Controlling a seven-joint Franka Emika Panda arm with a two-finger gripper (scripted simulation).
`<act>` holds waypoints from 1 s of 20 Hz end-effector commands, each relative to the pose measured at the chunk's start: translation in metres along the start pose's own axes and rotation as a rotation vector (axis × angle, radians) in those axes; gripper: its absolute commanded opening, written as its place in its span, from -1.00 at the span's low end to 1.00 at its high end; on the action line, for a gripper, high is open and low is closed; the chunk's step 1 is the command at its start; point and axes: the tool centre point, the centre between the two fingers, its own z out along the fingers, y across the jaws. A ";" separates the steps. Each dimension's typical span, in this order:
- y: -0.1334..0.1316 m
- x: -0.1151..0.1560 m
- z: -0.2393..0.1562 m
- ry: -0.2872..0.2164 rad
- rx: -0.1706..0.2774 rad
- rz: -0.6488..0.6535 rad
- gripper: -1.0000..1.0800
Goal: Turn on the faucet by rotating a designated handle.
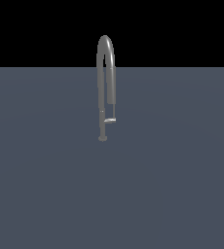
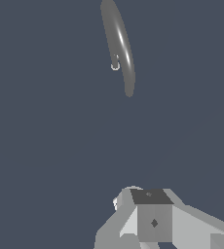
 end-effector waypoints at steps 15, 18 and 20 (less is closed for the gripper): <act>-0.006 0.092 0.024 -0.238 0.177 0.187 -1.00; -0.005 0.109 0.031 -0.284 0.212 0.223 -1.00; -0.005 0.120 0.036 -0.315 0.235 0.247 -1.00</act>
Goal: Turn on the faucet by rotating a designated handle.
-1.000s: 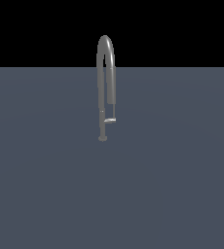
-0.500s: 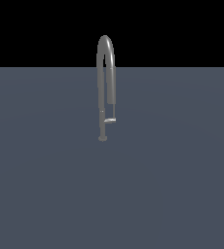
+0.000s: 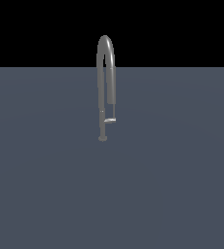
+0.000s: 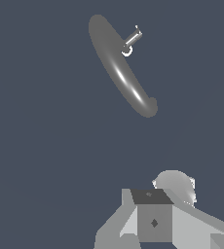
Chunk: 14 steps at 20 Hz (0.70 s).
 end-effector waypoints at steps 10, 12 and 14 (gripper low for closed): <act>-0.005 0.070 0.015 -0.182 0.137 0.140 -1.00; -0.005 0.082 0.019 -0.214 0.162 0.164 -1.00; -0.005 0.094 0.024 -0.247 0.186 0.189 -1.00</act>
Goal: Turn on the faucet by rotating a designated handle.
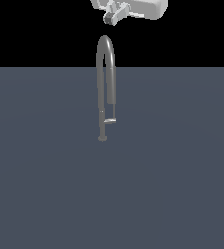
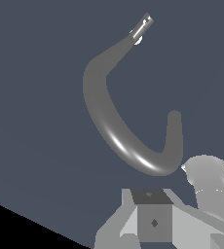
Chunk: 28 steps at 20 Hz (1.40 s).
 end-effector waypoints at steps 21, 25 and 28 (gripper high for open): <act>-0.002 0.147 0.048 -0.404 0.307 0.308 -1.00; 0.000 0.174 0.065 -0.487 0.370 0.372 -1.00; 0.002 0.192 0.078 -0.545 0.415 0.418 -1.00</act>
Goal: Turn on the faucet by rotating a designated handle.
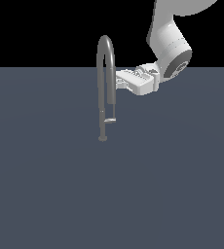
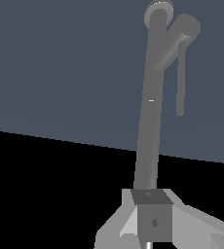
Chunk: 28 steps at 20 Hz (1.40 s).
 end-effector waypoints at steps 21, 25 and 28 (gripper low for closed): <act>-0.007 0.074 0.019 -0.193 0.152 0.153 -1.00; -0.005 0.073 0.019 -0.193 0.152 0.153 -1.00; -0.001 0.071 0.019 -0.193 0.152 0.153 -1.00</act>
